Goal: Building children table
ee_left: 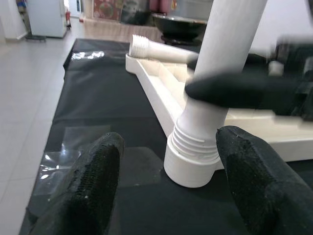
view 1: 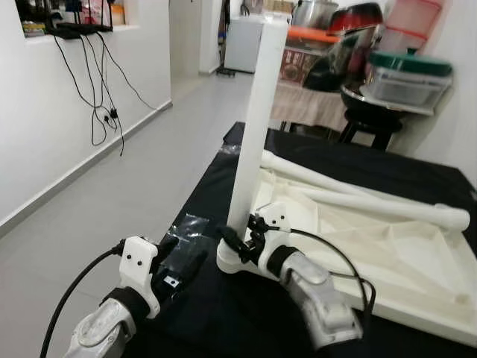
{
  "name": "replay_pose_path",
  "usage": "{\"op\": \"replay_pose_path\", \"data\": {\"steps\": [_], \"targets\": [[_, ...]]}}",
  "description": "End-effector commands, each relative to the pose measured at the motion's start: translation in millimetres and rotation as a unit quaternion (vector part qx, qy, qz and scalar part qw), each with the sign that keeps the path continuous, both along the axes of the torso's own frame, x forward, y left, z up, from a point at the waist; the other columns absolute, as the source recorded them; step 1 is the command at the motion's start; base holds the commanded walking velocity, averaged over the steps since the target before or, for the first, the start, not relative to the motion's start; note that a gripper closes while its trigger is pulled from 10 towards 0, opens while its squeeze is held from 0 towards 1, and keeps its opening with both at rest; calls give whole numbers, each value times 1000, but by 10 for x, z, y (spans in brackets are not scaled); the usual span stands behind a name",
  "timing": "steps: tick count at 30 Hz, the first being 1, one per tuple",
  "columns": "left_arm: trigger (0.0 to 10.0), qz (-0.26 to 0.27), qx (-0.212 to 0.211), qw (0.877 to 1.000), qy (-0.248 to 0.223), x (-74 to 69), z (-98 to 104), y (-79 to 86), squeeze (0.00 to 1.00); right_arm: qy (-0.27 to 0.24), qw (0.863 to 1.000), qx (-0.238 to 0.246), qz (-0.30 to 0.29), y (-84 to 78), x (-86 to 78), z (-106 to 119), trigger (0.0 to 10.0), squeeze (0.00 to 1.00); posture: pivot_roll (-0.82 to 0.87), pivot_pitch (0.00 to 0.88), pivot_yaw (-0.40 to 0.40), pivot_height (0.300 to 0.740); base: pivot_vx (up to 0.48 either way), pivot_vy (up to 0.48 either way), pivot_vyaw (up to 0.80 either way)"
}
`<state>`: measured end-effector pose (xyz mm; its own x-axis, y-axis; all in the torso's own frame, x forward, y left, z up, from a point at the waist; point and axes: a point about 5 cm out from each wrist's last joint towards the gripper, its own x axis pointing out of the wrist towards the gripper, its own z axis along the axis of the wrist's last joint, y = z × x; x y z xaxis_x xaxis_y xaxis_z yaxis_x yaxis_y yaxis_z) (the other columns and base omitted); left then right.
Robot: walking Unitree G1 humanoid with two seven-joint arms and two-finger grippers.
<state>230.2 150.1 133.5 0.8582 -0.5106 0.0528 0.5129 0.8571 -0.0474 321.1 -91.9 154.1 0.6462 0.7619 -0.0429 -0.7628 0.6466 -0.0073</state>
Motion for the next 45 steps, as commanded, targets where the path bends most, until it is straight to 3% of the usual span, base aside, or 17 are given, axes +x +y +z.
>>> {"op": "replay_pose_path", "data": {"steps": [1, 2, 6, 13, 14, 23, 24, 29, 34, 36, 37, 38, 39, 40, 41, 42, 45], "targets": [[10000, -5, 0, 1000, 3, -3, -10, -32, 0, -20, 999, 4, 37, 18, 17, 83, 10000, 980, 121, 0, -120, 740, 0, 0, 0], [10000, -4, 0, 1000, 2, -1, -10, -32, 0, -28, 997, -10, 67, -12, 70, 134, 10000, 0, 129, 0, -126, 740, 0, 0, 0], [10000, 0, 1, 1000, 1, -1, -14, -33, 0, -29, 990, -22, 134, -89, 173, 189, 10000, 0, 138, 0, -131, 740, 0, 0, 0], [10000, 2, 2, 1000, 1, -1, -20, -38, 0, -6, 987, -29, 159, -128, 269, 157, 10000, 0, 148, 0, -134, 740, 0, 0, 0], [10000, 3, 2, 1000, 1, -6, -22, -37, 0, -1, 986, -22, 164, -127, 293, 175, 588, 0, 150, 0, -132, 740, 0, 0, 0], [10000, 23, 10, 1000, 3, -54, -31, -24, 0, 5, 987, -9, 162, -167, 416, 208, 0, 0, 142, 0, -129, 740, 0, 0, 0], [0, 26, 11, 1000, 2, -63, -30, -25, 0, 3, 987, -9, 159, -188, 419, 198, 0, 0, 138, 0, -128, 740, 0, 0, 0], [0, 27, 11, 1000, 1, -80, -25, -30, 0, -6, 990, -15, 142, -255, 424, 178, 0, 0, 131, 0, -124, 740, 0, 0, 0], [0, 26, 8, 1000, 1, -104, -5, -16, 0, 8, 1000, -21, 14, -282, 272, 22, 0, 0, 108, 0, -135, 740, 0, 0, 0], [0, 26, 8, 1000, 1, -104, -5, -16, 0, 8, 1000, -21, 14, -282, 272, 22, 0, 0, 108, 0, -135, 740, 0, 0, 0], [0, 27, 8, 1000, 0, -107, 1, -2, 0, 9, 991, -20, -130, -258, 244, -56, 0, 0, 95, 0, -131, 740, 0, 0, 0], [0, 27, 8, 1000, 0, -107, 1, -2, 0, 9, 991, -20, -130, -258, 244, -56, 0, 0, 95, 0, -131, 740, 0, 0, 0], [0, 28, 7, 1000, 0, -108, 4, 8, 0, 29, 964, -18, -263, -291, 119, -169, 0, 0, 95, 0, -131, 740, 0, 0, 0], [0, 26, 5, 1000, 1, -101, 11, 16, 0, 24, 961, -45, -272, -153, -69, -264, 0, 0, 90, 0, -118, 740, 0, 0, 0], [0, 26, 5, 1000, 1, -101, 11, 16, 0, 24, 961, -45, -272, -153, -69, -264, 0, 0, 90, 0, -118, 740, 0, 0, 0], [10000, 23, 4, 1000, 2, -89, 10, 16, 0, 19, 956, -43, -290, -175, -93, -259, 0, 0, 66, 0, -98, 740, 0, 0, 0], [10000, 21, 3, 1000, 4, -80, 9, 14, 0, 14, 960, -40, -277, -180, -82, -245, 0, 0, 66, 0, -98, 740, 0, 0, 0]]}}
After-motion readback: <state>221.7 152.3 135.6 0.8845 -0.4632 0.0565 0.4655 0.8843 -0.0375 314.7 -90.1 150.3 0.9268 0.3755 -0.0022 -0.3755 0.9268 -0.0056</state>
